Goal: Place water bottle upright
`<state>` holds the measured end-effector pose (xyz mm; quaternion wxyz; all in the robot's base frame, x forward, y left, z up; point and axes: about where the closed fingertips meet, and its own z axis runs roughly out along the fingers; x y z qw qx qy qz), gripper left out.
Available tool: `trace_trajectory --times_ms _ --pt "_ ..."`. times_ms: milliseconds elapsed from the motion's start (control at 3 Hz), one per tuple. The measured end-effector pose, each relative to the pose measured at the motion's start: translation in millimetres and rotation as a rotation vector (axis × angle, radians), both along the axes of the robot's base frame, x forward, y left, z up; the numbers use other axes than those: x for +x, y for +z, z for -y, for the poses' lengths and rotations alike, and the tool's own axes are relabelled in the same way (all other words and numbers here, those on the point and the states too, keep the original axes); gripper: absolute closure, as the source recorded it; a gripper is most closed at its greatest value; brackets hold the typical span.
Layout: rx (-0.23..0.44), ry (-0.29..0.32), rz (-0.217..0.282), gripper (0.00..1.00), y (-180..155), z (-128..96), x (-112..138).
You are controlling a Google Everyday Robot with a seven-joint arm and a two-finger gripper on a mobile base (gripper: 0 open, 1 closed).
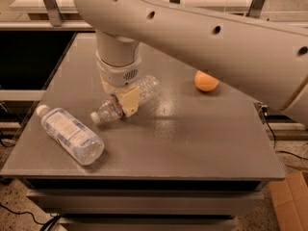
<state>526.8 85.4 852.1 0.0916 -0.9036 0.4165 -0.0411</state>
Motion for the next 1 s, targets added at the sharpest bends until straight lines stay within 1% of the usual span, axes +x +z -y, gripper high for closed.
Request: trace_trajectory --times_ms 333,667,1000 --pt "0.027 0.014 0.002 0.64 9 1 0" --pt "0.06 0.053 -0.013 0.87 22 0 -1" --pt "0.11 0.087 -0.055 1.0 40 0 -1"
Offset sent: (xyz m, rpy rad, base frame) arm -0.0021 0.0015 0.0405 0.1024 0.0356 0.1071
